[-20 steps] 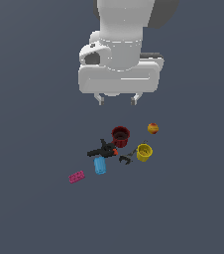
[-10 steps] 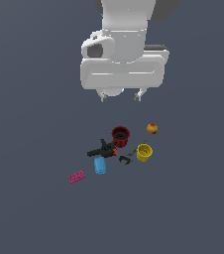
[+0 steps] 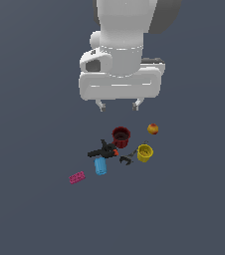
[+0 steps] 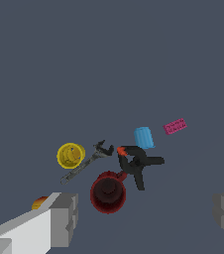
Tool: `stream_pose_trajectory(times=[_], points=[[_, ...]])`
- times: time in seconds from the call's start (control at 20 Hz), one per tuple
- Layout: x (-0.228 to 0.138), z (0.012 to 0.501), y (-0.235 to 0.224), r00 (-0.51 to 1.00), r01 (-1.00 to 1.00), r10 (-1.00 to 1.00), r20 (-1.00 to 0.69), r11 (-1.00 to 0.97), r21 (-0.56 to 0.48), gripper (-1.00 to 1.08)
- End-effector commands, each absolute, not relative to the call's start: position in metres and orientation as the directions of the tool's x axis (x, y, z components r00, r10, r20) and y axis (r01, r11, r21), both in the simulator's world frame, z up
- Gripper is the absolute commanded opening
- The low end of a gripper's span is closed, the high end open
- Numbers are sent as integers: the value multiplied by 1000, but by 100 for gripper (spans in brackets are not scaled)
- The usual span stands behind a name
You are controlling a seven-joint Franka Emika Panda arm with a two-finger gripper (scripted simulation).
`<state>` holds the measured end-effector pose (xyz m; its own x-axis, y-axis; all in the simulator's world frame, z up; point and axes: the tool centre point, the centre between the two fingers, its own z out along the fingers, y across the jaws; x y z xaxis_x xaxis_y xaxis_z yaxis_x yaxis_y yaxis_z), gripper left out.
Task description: Pick up a designated object from a clutter of objects.
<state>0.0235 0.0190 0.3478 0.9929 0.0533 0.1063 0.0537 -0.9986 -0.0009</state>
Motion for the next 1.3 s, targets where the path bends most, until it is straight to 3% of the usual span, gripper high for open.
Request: stream_pose_trajectory(times=[0.0,0.7,1.25], points=[[30,335,15,993,59,59,100,-998,0,100],[70,197,-23,992,118,118,43,-993,4,100],[75,105,-49,988,154,154,8,-988,1,100]])
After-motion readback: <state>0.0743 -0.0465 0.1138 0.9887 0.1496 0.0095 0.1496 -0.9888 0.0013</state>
